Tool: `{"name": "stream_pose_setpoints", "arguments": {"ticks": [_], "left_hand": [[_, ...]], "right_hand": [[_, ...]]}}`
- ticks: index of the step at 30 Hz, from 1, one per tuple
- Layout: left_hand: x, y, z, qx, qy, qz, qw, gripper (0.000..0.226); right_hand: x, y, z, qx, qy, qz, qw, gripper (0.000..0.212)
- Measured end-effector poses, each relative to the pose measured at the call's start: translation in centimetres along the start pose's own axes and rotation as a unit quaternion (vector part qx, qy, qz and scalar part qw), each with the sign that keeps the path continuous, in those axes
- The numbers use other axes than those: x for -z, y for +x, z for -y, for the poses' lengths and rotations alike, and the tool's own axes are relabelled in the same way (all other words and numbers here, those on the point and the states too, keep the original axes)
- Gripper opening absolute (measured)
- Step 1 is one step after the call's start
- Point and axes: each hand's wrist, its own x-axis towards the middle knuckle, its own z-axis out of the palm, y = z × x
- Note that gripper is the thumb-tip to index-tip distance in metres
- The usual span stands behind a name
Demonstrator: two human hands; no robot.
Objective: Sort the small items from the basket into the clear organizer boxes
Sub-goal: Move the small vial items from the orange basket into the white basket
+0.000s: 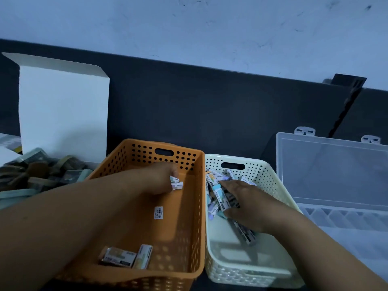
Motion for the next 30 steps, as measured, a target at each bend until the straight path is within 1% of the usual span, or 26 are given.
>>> {"name": "stream_pose_setpoints", "arguments": {"ticks": [2,4,6,8,10,12,17,21,23,26,30], "left_hand": [[0.7,-0.6,-0.1,-0.014,-0.028,-0.016,0.999,0.021],[1.8,-1.6,-0.6,-0.039,-0.081,-0.061,0.994,0.02],[3.1,-3.2,-1.8,-0.062,-0.138,-0.109,0.982,0.025],[4.1,-4.8,-3.9,-0.099,-0.144,-0.134,0.975,0.028],[4.1,-6.0,-6.5,-0.148,-0.134,-0.132,0.971,0.029],[3.2,-6.3,-8.7,-0.176,-0.128,-0.114,0.969,0.028],[-0.5,-5.0,-11.5,-0.199,-0.055,-0.059,0.977,0.032],[-1.5,-4.9,-11.4,-0.188,-0.027,-0.012,0.982,0.047],[-0.9,-5.3,-11.0,-0.19,-0.013,-0.024,0.981,0.048],[0.9,-6.6,-9.4,-0.177,0.001,-0.049,0.983,0.044],[3.8,-8.8,-5.7,-0.152,0.033,-0.09,0.984,0.045]], "right_hand": [[0.1,-0.1,0.0,0.001,0.006,0.005,1.0,0.079],[0.4,-0.2,-0.2,-0.006,0.019,0.003,1.0,0.083],[0.9,-0.3,-0.3,-0.016,0.036,-0.013,0.999,0.088],[1.5,-0.8,-0.5,-0.017,0.05,-0.037,0.998,0.089],[2.1,-1.7,-0.8,-0.012,0.05,-0.058,0.997,0.089],[2.5,-2.8,-1.2,-0.012,0.043,-0.074,0.996,0.089],[2.7,-5.4,-2.0,-0.025,0.033,-0.089,0.995,0.09],[2.6,-6.8,-2.1,-0.03,0.018,-0.093,0.995,0.088],[2.4,-7.0,-1.6,-0.019,0.015,-0.097,0.995,0.086],[2.6,-6.7,0.2,0.016,0.003,-0.114,0.993,0.078],[3.2,-5.7,4.4,0.089,-0.019,-0.138,0.986,0.07]]}}
